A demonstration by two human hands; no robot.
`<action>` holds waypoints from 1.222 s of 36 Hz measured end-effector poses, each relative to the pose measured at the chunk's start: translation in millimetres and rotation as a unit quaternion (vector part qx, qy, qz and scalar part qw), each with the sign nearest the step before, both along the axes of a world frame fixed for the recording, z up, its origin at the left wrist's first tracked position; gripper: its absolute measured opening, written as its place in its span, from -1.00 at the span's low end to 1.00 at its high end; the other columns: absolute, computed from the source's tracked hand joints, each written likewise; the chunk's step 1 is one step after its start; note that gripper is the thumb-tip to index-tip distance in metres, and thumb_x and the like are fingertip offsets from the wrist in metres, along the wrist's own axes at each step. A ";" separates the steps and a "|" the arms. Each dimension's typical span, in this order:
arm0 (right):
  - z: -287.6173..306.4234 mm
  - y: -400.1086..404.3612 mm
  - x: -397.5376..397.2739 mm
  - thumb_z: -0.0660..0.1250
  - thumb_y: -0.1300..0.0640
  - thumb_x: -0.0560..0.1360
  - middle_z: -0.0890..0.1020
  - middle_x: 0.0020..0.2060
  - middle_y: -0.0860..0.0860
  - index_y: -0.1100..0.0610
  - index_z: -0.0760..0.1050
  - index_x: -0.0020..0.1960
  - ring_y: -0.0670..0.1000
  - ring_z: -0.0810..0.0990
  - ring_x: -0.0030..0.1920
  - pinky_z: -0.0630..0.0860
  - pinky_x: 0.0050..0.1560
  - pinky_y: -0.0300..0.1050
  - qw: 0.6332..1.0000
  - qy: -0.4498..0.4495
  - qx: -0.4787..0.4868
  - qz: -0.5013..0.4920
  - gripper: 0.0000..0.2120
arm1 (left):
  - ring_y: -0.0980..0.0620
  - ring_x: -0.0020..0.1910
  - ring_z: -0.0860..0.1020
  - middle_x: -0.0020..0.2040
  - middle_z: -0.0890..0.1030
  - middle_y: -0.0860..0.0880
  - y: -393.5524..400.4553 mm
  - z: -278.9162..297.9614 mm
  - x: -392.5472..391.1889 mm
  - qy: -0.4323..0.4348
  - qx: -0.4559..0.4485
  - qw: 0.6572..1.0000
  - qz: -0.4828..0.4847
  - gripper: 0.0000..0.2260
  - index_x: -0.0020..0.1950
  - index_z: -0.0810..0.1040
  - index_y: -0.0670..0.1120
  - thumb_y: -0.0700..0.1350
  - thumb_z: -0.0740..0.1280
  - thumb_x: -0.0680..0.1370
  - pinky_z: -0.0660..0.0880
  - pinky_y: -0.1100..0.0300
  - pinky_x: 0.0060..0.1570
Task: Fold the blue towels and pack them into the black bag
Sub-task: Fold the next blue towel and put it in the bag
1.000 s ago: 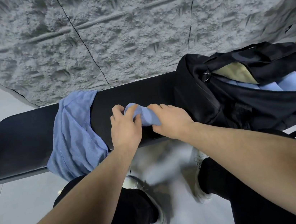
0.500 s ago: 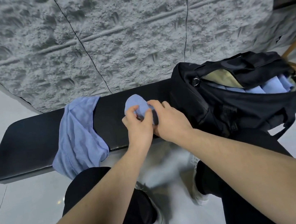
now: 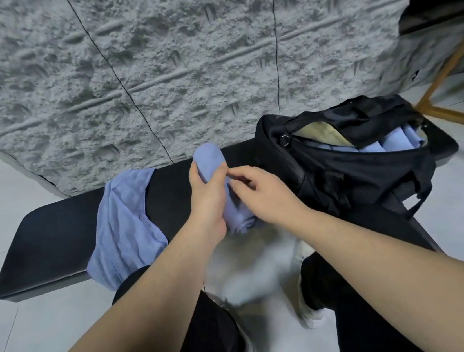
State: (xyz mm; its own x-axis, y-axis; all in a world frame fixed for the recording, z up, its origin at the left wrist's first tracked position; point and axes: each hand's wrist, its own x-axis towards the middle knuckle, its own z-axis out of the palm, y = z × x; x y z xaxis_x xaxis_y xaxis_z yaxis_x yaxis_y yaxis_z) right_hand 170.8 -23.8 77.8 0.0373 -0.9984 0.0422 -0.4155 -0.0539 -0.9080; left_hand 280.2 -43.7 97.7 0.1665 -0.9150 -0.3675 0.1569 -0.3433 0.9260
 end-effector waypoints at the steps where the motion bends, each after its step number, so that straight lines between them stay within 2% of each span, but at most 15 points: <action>1: 2.3 -4.1 -4.0 0.28 0.11 0.59 0.64 0.03 -0.12 -0.02 0.59 0.19 -0.11 0.61 0.01 0.51 0.19 -0.12 0.999 -0.047 0.010 -0.023 -0.78 | 0.02 0.07 0.62 0.26 0.55 0.01 -0.5 2.3 -0.8 -0.002 -0.003 1.000 -0.001 -0.43 0.54 0.21 0.14 -0.04 0.36 0.59 0.60 0.06 0.03; 3: 10.1 -10.8 -12.6 0.28 0.16 0.58 0.66 -0.07 -0.11 -0.04 0.57 0.09 -0.12 0.62 -0.11 0.53 0.09 -0.10 0.990 -0.120 0.029 -0.071 -0.84 | -0.01 0.00 0.66 0.16 0.61 -0.02 -2.6 7.1 -4.4 0.015 -0.002 1.000 -0.002 -0.52 0.49 0.32 0.09 -0.06 0.34 0.59 0.62 0.09 -0.08; 7: 30.3 -16.7 -29.7 0.31 -0.04 0.58 0.61 -0.01 -0.03 0.01 0.45 0.25 -0.06 0.61 -0.17 0.58 0.05 -0.03 0.949 -0.253 0.140 -0.123 -0.72 | 0.00 -0.22 0.67 -0.01 0.67 -0.09 -2.0 18.6 -22.5 0.052 0.040 0.998 -0.010 -0.63 0.32 0.51 -0.05 -0.01 0.39 0.53 0.57 0.15 -0.30; 11: 42.7 -20.3 -43.3 0.32 -0.21 0.54 0.71 -0.08 0.09 0.08 0.57 0.17 0.06 0.70 -0.11 0.64 -0.06 -0.03 0.874 -0.400 0.252 -0.115 -0.60 | -0.02 -0.29 0.65 -0.21 0.68 -0.08 -0.3 27.2 -49.8 0.090 0.074 0.993 -0.031 -0.67 0.08 0.62 -0.20 0.05 0.39 0.52 0.55 0.14 -0.21; 15: 47.4 -22.9 -55.3 0.32 -0.22 0.54 0.70 -0.20 0.09 0.14 0.62 0.04 0.04 0.69 -0.24 0.57 -0.30 -0.17 0.817 -0.487 0.275 -0.140 -0.58 | -0.04 -0.18 0.62 -0.11 0.64 -0.08 1.8 34.5 -75.2 0.100 0.083 0.986 -0.106 -0.71 0.06 0.59 -0.12 0.08 0.36 0.54 0.58 0.06 -0.11; 17: 48.9 -25.5 -63.6 0.27 -0.21 0.57 0.66 -0.13 0.10 0.15 0.58 0.09 0.04 0.66 -0.15 0.56 -0.23 -0.13 0.815 -0.490 0.267 -0.155 -0.58 | -0.04 -0.17 0.61 -0.08 0.62 -0.07 0.6 37.4 -86.0 0.100 0.086 0.983 -0.125 -0.73 0.09 0.57 -0.11 0.08 0.35 0.55 0.57 0.05 -0.13; 20: 53.7 -28.3 -76.6 0.23 -0.17 0.61 0.61 -0.11 0.10 0.17 0.54 0.10 0.05 0.61 -0.14 0.53 -0.17 -0.08 0.825 -0.466 0.257 -0.191 -0.61 | -0.11 0.01 0.63 0.05 0.64 -0.15 -4.0 40.5 -101.9 0.105 0.112 0.984 -0.089 -0.62 0.17 0.60 -0.22 0.06 0.39 0.54 0.54 0.03 0.15; 22: 55.9 -28.6 -87.2 0.20 -0.12 0.64 0.60 -0.10 0.12 0.19 0.52 0.14 0.07 0.60 -0.15 0.55 -0.11 -0.08 0.833 -0.445 0.253 -0.210 -0.63 | -0.09 -0.06 0.59 -0.01 0.60 -0.13 -5.7 41.7 -112.9 0.092 0.132 0.980 -0.114 -0.60 0.15 0.60 -0.23 0.09 0.39 0.53 0.51 0.08 0.06; 25: 51.0 -31.6 -107.2 0.16 -0.10 0.66 0.61 -0.13 0.09 0.16 0.49 0.23 0.00 0.62 -0.26 0.53 -0.31 -0.21 0.851 -0.412 0.238 -0.224 -0.64 | -0.06 -0.10 0.59 -0.04 0.60 -0.09 -9.8 38.4 -128.2 0.073 0.136 0.973 -0.169 -0.65 0.10 0.57 -0.16 0.12 0.33 0.57 0.54 0.06 0.02; 28: 45.7 -30.9 -127.3 0.19 -0.17 0.63 0.63 0.15 0.11 0.07 0.40 0.44 0.04 0.67 -0.15 0.52 -0.33 -0.19 0.884 -0.349 0.216 -0.226 -0.52 | -0.10 0.04 0.66 0.10 0.67 -0.13 -12.5 35.7 -145.5 0.062 0.129 0.969 -0.200 -0.64 0.20 0.59 -0.12 0.12 0.34 0.56 0.55 -0.02 0.18; 30: 41.1 -34.6 -140.4 0.20 -0.16 0.63 0.63 0.14 0.12 0.05 0.37 0.46 0.02 0.67 -0.19 0.51 -0.36 -0.20 0.886 -0.341 0.204 -0.239 -0.52 | -0.11 0.06 0.66 0.11 0.68 -0.14 -15.3 32.7 -157.7 0.035 0.127 0.969 -0.211 -0.62 0.23 0.58 -0.09 0.14 0.34 0.56 0.55 -0.04 0.20; 34: 38.3 -37.3 -169.8 0.19 -0.13 0.65 0.62 -0.14 0.06 0.05 0.42 0.39 -0.06 0.65 -0.42 0.46 -0.51 -0.30 0.893 -0.315 0.202 -0.252 -0.60 | -0.08 0.03 0.65 0.11 0.65 -0.08 -18.3 32.4 -178.7 -0.055 0.099 0.963 -0.244 -0.54 0.29 0.49 -0.05 0.19 0.31 0.51 0.59 -0.05 0.11; 38: 33.4 -37.8 -212.1 0.20 -0.10 0.64 0.65 -0.17 0.08 0.20 0.50 0.31 0.05 0.63 -0.21 0.54 -0.21 -0.13 0.887 -0.299 0.226 -0.268 -0.57 | 0.10 -0.18 0.51 -0.07 0.54 0.03 -29.9 28.1 -186.1 -0.209 -0.040 0.946 -0.243 -0.73 0.22 0.39 -0.02 0.08 0.24 0.60 0.44 0.20 -0.21; 42: 36.1 -28.2 -244.8 0.20 -0.08 0.62 0.55 -0.46 0.00 0.16 0.48 -0.17 -0.03 0.51 -0.45 0.42 -0.43 -0.30 0.885 -0.284 0.282 -0.239 -0.65 | 0.07 -0.19 0.54 -0.16 0.59 0.06 -44.0 20.9 -184.6 -0.369 -0.174 0.857 -0.314 -0.84 0.04 0.53 -0.02 0.00 0.19 0.61 0.43 0.13 -0.16; 44: 36.6 -22.8 -258.7 0.22 -0.08 0.56 0.50 -0.37 0.06 0.16 0.42 -0.19 0.00 0.48 -0.47 0.42 -0.40 -0.24 0.893 -0.253 0.310 -0.207 -0.68 | 0.04 -0.18 0.55 -0.16 0.62 0.06 -53.1 16.4 -182.9 -0.460 -0.230 0.780 -0.356 -0.83 0.01 0.59 -0.02 -0.04 0.20 0.61 0.42 0.14 -0.22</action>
